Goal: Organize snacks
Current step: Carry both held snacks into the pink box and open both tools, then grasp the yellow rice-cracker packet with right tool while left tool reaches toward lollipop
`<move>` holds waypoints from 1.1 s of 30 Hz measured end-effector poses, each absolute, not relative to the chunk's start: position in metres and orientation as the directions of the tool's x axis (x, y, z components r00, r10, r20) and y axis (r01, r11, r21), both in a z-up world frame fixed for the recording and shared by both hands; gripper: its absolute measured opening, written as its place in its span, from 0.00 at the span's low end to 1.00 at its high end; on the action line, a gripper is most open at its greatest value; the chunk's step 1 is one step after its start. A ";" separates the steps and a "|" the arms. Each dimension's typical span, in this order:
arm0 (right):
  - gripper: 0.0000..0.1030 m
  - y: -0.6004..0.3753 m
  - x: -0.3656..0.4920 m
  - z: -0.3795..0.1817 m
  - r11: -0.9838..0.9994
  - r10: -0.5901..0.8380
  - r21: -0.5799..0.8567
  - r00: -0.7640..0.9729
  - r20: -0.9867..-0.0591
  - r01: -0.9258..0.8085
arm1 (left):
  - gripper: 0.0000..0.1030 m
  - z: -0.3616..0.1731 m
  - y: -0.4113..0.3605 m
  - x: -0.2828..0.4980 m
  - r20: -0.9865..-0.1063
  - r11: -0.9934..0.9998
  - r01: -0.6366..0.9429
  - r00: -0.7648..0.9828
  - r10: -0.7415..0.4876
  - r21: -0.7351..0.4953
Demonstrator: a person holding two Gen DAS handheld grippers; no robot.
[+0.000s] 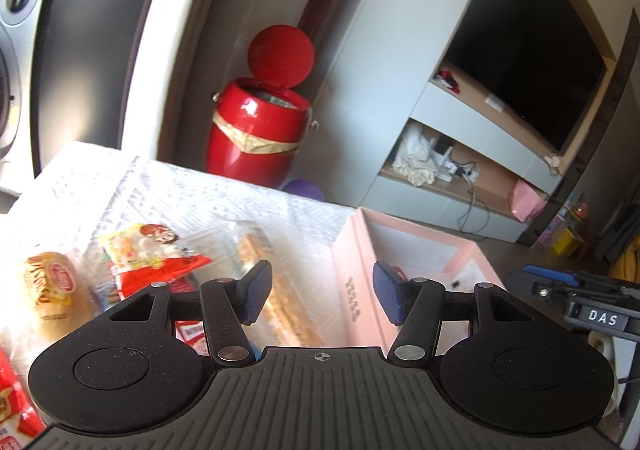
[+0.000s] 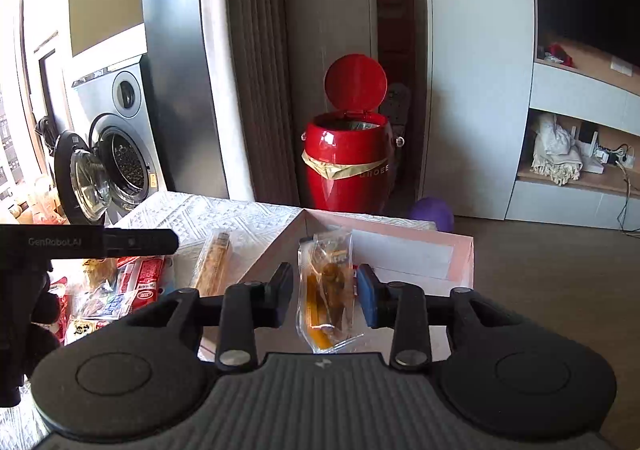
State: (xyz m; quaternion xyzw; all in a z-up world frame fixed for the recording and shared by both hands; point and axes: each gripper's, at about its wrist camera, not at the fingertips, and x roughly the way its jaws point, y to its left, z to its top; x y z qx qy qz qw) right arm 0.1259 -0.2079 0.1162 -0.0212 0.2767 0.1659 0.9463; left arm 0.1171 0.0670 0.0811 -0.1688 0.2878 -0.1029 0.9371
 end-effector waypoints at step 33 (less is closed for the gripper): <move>0.54 -0.157 0.192 0.042 0.968 0.163 -0.035 0.725 -0.669 -0.250 | 0.33 0.082 0.121 0.000 -0.516 0.960 0.019 0.840 -0.167 -0.280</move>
